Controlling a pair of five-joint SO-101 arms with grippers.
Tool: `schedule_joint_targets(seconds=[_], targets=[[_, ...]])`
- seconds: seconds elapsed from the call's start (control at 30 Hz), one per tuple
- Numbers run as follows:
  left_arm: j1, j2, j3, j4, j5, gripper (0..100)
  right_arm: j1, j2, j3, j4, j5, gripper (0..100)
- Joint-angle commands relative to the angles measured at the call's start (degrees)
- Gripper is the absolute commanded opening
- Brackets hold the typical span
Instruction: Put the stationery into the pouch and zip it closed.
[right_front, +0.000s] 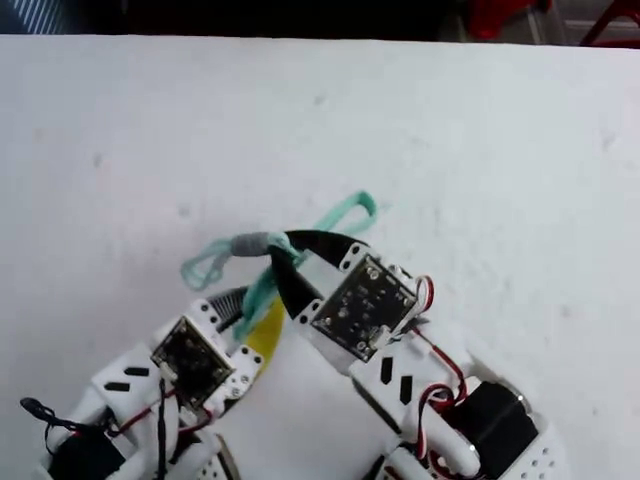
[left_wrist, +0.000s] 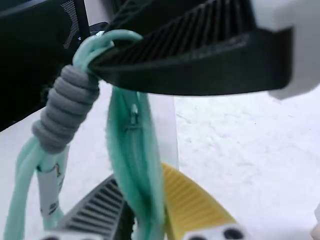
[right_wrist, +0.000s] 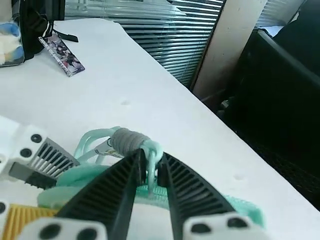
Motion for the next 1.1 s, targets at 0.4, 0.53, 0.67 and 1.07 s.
schedule_joint_targets(seconds=[0.4,0.53,0.67,1.07], targets=[[0.84,-0.13,-0.44,0.79,-0.7,2,12.7,0.04,-2.55,0.4,10.99,1.9],[0.84,-0.13,-0.44,0.79,-0.7,2,13.49,-0.4,-2.55,0.4,12.22,1.9],[0.84,-0.13,-0.44,0.79,-0.7,2,13.49,-0.13,-2.73,1.8,14.59,1.9],[0.84,-0.13,-0.44,0.79,-0.7,2,25.45,0.04,-2.46,-0.31,15.74,1.9]])
